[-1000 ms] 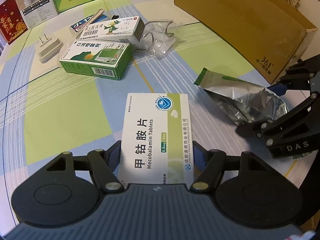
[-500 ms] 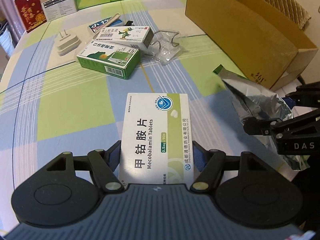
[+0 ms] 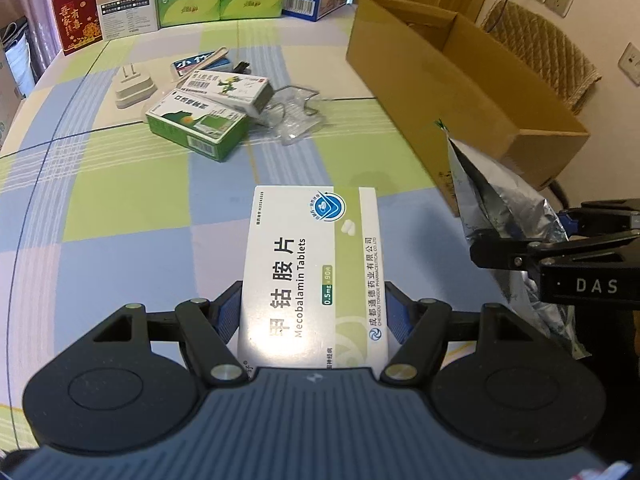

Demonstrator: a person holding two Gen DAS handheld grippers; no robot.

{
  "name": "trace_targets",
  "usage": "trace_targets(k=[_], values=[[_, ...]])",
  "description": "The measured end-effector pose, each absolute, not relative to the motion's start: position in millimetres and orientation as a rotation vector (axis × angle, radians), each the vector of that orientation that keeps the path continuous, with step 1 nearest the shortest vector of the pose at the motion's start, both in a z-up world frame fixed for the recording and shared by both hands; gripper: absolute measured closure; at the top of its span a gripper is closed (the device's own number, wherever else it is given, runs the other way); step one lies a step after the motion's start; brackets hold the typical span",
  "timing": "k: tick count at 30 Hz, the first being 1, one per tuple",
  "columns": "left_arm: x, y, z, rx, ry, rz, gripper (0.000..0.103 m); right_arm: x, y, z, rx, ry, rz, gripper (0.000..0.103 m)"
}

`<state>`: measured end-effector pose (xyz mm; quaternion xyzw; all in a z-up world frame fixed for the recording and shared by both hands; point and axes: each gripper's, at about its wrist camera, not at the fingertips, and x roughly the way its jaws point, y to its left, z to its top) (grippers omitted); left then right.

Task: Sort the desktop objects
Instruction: 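Carry the foil bag and Mecobalamin box with both tools to the cardboard box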

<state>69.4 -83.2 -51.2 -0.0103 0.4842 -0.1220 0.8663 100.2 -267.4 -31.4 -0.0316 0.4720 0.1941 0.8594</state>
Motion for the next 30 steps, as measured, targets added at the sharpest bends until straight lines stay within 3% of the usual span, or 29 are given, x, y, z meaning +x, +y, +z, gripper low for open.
trace_targets(k=[30], values=[[64,-144,-7,-0.004,0.937,-0.374,0.036,78,-330,19,-0.019,0.888,0.333,0.055]])
